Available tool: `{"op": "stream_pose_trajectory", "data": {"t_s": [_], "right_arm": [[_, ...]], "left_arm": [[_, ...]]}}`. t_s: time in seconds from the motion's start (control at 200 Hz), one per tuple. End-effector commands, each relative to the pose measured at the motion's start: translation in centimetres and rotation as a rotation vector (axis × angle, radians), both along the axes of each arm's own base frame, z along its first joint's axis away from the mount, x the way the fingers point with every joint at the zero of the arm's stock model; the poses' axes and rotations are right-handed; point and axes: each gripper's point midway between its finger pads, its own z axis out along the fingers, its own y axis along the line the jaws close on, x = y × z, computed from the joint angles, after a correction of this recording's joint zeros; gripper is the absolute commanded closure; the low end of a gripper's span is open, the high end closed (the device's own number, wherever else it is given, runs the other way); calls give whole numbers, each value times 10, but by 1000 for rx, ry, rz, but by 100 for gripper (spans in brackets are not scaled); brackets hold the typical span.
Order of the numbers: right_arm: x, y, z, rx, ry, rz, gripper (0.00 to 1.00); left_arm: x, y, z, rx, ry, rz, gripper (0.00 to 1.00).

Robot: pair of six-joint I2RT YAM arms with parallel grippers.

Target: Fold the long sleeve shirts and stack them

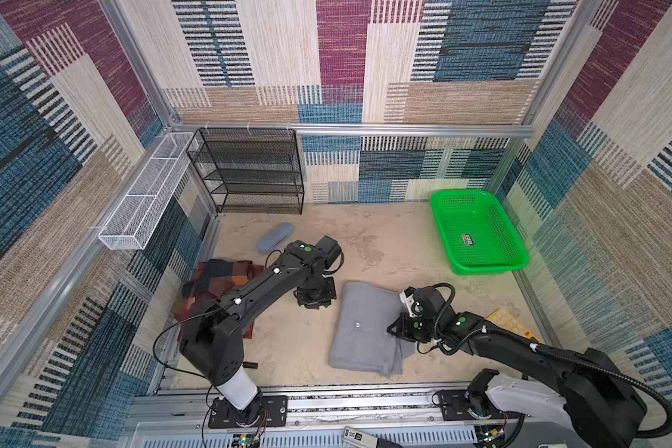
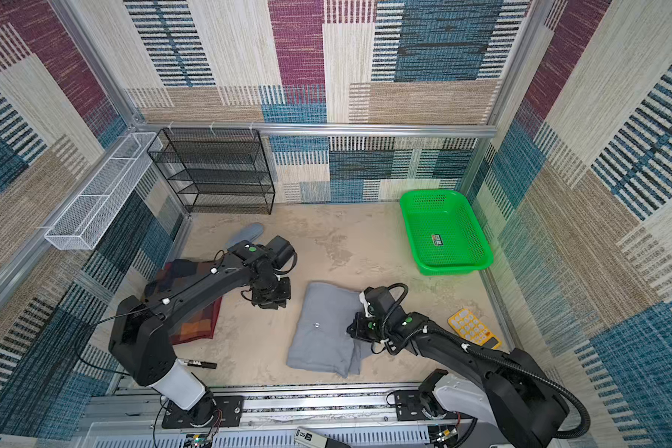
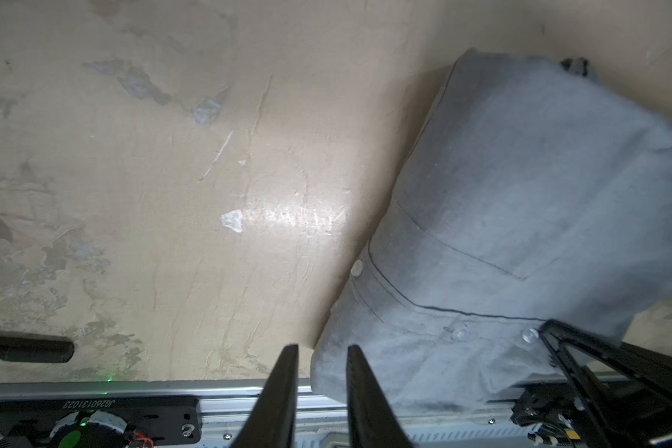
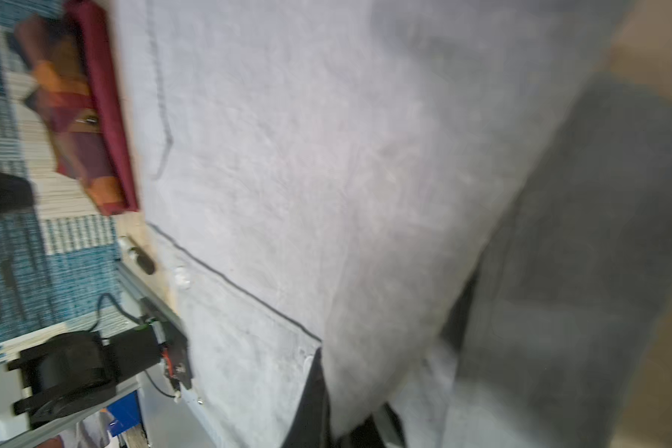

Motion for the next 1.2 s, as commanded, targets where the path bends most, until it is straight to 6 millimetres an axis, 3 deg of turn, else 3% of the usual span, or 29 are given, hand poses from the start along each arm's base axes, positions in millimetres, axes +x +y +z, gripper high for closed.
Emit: {"op": "stream_pose_trajectory", "data": {"t_s": [0.0,0.035,0.085,0.19,0.27,0.606,0.766,1.022,1.127,1.197], "right_arm": [[8,-2,15,-20,-51,-10,65],[11,-4,24,-26,-72,-21,53],[14,-11,34,-46,-97,-52,43],[12,-23,52,-55,-121,-87,31],[7,-34,49,-92,-99,-124,26],[-2,-62,6,-185,-19,-189,26],[-6,-52,-17,-124,5,-135,24],[-2,-36,-11,19,-92,-88,19],[-9,-35,-26,30,-55,-80,19],[-13,-35,-26,38,-45,-70,19]], "left_arm": [[4,-13,-8,34,14,13,75],[4,-18,-10,37,21,10,75],[3,-28,-16,40,36,-7,75],[1,-42,-18,45,50,-19,76],[-4,-48,-18,70,45,-36,76],[-32,-65,-37,112,104,-42,78],[-34,-68,-46,115,111,-32,78],[-43,-87,-71,51,178,7,80],[-41,-88,-65,36,163,9,80],[-41,-84,-54,21,144,14,80]]}}
